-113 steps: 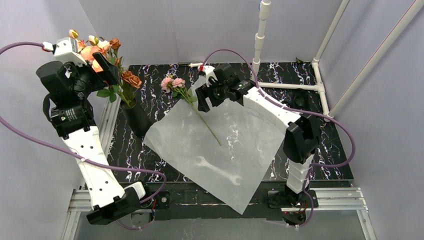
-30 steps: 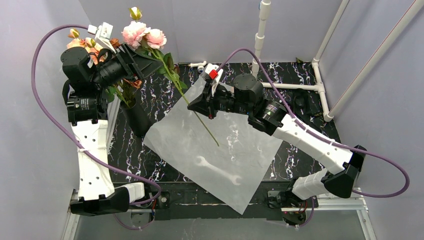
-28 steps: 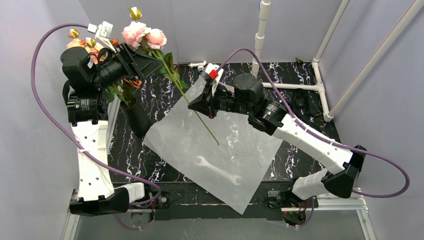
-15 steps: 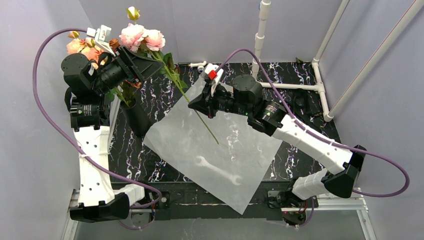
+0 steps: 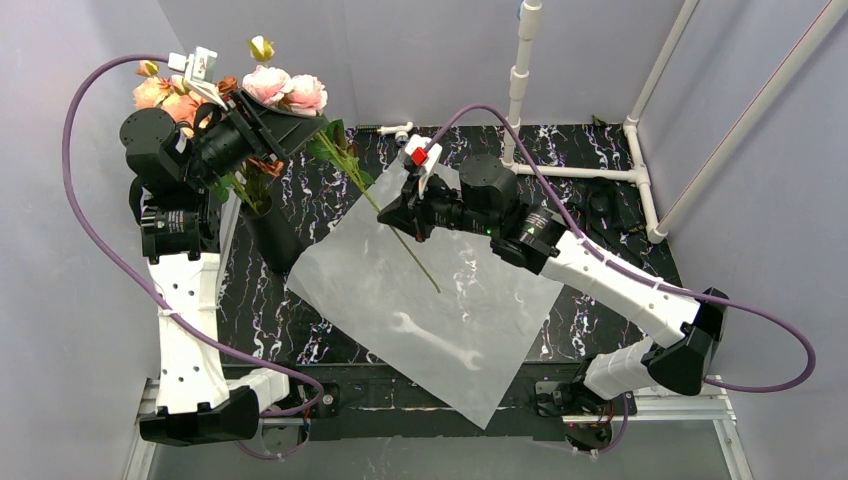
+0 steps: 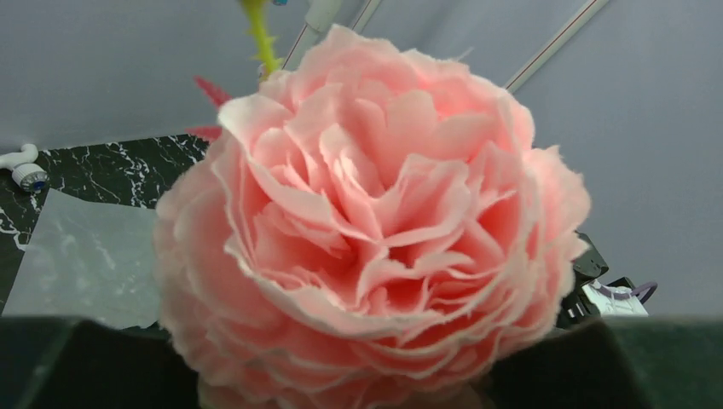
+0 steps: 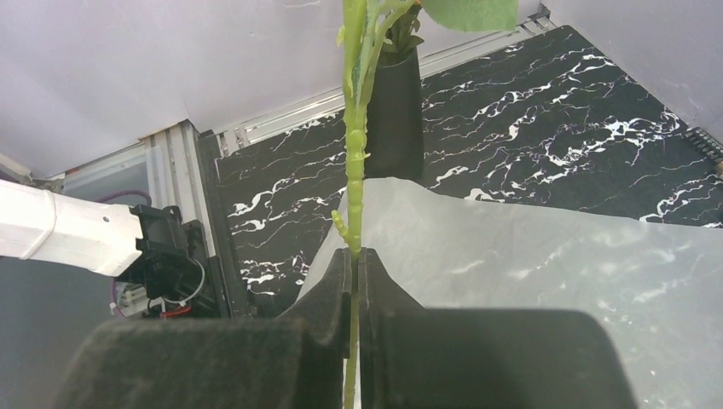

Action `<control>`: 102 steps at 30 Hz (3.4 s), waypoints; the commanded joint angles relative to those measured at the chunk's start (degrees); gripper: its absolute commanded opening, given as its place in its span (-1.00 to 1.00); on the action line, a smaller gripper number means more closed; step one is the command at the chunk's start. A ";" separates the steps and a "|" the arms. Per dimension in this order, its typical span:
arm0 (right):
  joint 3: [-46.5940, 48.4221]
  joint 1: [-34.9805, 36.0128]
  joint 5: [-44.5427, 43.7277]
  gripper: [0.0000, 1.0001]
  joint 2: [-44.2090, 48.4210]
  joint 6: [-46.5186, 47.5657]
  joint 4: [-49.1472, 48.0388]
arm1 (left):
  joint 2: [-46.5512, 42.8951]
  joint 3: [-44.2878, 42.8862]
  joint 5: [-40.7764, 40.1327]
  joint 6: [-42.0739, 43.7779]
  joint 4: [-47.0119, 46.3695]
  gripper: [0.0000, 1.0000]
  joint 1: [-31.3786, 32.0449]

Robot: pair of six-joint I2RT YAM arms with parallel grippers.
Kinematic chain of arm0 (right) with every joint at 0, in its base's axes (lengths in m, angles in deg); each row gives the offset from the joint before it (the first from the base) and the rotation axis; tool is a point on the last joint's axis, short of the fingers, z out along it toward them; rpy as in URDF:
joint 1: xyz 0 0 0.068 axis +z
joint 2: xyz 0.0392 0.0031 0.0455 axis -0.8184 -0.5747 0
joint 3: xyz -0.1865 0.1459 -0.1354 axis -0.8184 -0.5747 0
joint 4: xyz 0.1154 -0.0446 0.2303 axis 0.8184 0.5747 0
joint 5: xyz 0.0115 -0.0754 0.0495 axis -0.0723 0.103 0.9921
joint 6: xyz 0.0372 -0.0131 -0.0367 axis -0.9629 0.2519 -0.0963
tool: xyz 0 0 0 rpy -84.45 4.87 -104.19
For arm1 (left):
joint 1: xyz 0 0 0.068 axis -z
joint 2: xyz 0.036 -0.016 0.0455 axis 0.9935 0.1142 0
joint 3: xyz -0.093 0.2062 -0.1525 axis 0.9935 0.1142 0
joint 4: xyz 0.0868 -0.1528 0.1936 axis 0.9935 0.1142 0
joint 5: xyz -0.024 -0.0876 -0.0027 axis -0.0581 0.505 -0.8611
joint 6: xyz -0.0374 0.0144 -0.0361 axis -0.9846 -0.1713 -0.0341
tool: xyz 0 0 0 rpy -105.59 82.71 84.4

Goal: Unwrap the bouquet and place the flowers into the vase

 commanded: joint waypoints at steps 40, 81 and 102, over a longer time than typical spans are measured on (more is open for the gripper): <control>1.48 0.36 -1.16 0.97 -4.30 1.09 -2.08 | -1.73 -30.42 -40.05 55.67 27.39 -1.00 0.11; -1.24 -0.01 -4.79 0.97 -3.33 3.61 2.91 | -1.09 -0.81 -48.22 48.34 17.51 -1.00 -1.62; -3.46 -6.07 -5.53 0.97 -4.90 3.30 5.57 | -2.02 1.03 -52.32 44.11 23.94 -0.14 -2.86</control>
